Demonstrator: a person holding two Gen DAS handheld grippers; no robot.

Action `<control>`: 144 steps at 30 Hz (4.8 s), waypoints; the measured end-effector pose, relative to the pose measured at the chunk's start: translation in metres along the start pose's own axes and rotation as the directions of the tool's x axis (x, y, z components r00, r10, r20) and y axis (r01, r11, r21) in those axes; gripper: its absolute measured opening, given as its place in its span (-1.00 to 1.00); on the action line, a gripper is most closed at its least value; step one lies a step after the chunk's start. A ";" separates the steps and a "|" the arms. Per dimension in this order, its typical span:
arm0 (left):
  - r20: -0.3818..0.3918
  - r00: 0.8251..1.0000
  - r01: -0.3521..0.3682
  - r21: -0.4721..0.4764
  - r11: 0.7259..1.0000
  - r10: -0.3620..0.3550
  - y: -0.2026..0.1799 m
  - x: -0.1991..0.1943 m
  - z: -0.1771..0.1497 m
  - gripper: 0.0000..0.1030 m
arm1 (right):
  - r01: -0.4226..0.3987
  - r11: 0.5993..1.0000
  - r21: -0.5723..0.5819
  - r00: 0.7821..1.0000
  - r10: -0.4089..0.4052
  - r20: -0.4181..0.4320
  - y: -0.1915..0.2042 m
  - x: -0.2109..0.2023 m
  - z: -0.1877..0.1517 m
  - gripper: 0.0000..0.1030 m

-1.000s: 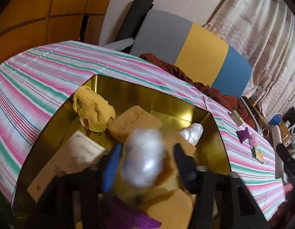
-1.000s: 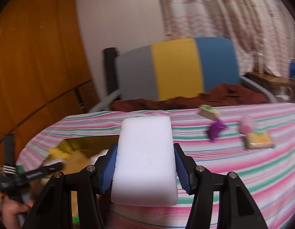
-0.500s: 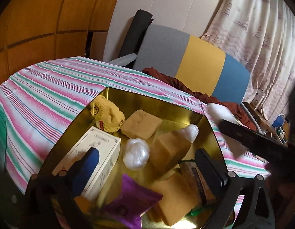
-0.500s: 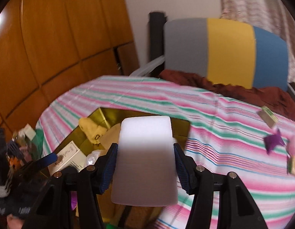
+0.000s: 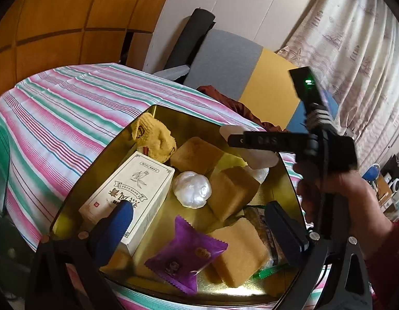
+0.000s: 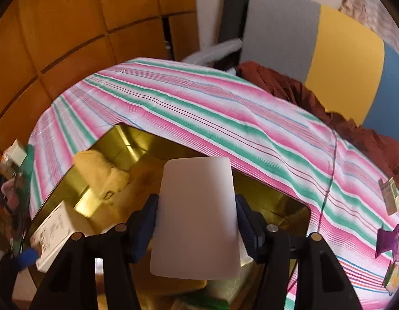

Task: Organize objects
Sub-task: 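Carry the bubble wrap and white block over the gold tray and release both, then move the right gripper to the WEIDAN cracker packet and grasp it, then grasp the purple packet with the left gripper while the right holds the crackers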

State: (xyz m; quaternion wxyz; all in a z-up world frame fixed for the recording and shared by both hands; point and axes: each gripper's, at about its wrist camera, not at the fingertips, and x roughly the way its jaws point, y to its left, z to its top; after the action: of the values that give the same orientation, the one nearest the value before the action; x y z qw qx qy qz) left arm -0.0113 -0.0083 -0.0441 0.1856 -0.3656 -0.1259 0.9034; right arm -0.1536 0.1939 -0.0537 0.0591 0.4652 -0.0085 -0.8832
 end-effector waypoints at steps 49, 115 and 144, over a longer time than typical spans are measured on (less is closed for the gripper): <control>-0.114 0.988 0.129 0.237 0.963 -0.104 -0.110 0.003 -0.030 1.00 | 0.244 0.872 0.424 0.956 -0.291 0.048 -0.147 -0.103 -0.166 0.36; -0.329 0.933 0.287 0.440 0.851 -0.144 -0.290 0.102 -0.036 1.00 | 0.377 0.679 0.630 0.873 -0.489 0.005 -0.309 -0.129 -0.246 -0.02; -0.248 0.968 0.208 0.690 0.694 -0.043 -0.411 0.286 -0.033 -0.10 | 0.356 0.631 0.689 0.856 -0.516 0.031 -0.319 -0.129 -0.259 -0.04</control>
State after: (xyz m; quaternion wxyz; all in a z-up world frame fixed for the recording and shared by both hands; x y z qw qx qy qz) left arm -0.0776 0.4865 -0.0936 0.3859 -0.3505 0.2278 0.8224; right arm 0.1011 0.5353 -0.1170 -0.3275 0.3397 -0.2136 -0.8554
